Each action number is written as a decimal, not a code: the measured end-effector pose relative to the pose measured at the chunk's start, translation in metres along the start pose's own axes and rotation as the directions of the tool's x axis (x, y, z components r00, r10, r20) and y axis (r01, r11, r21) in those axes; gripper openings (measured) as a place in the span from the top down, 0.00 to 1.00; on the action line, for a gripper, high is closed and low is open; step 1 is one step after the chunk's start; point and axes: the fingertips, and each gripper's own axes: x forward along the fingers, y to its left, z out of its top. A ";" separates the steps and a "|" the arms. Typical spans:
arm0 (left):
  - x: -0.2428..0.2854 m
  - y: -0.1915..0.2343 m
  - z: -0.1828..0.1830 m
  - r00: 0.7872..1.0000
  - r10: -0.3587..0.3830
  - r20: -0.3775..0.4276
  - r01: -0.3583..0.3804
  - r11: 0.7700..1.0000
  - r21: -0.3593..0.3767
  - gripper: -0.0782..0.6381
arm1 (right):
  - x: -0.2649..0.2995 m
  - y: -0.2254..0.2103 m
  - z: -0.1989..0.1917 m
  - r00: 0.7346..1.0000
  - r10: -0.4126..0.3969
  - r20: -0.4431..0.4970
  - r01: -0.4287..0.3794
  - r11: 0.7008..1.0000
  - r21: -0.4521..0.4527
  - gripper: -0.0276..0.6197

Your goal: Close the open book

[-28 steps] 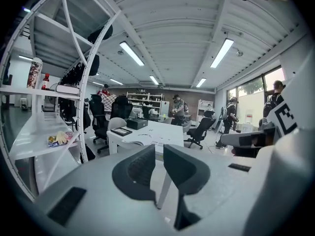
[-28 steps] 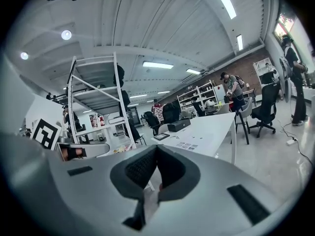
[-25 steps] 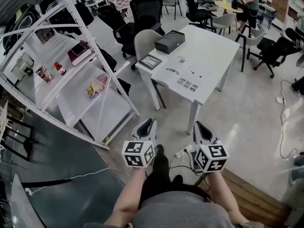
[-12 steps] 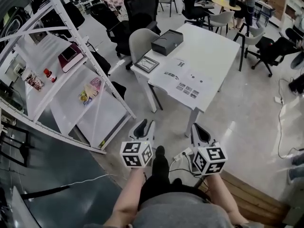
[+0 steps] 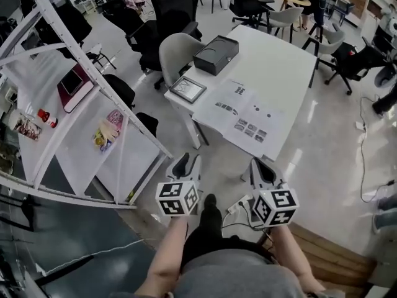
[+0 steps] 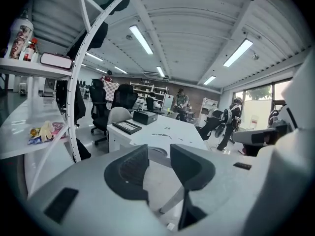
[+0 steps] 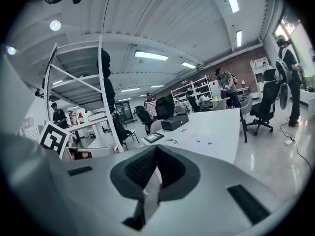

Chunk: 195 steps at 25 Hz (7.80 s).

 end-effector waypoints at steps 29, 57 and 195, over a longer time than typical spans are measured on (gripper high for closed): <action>0.162 0.099 0.015 0.967 -0.176 -0.184 0.159 0.982 -0.104 0.67 | 0.137 -0.025 0.023 0.961 -0.266 -0.070 0.271 0.961 0.062 0.95; 0.221 0.106 -0.051 0.895 -0.286 -0.342 0.107 0.882 -0.458 0.63 | 0.167 -0.050 0.002 0.927 -0.336 -0.164 0.354 0.931 0.091 0.95; 0.145 -0.182 -0.109 0.545 -0.454 -0.704 0.795 0.546 0.264 0.84 | -0.033 -0.111 -0.058 0.748 -0.637 -0.187 0.660 0.686 0.305 0.95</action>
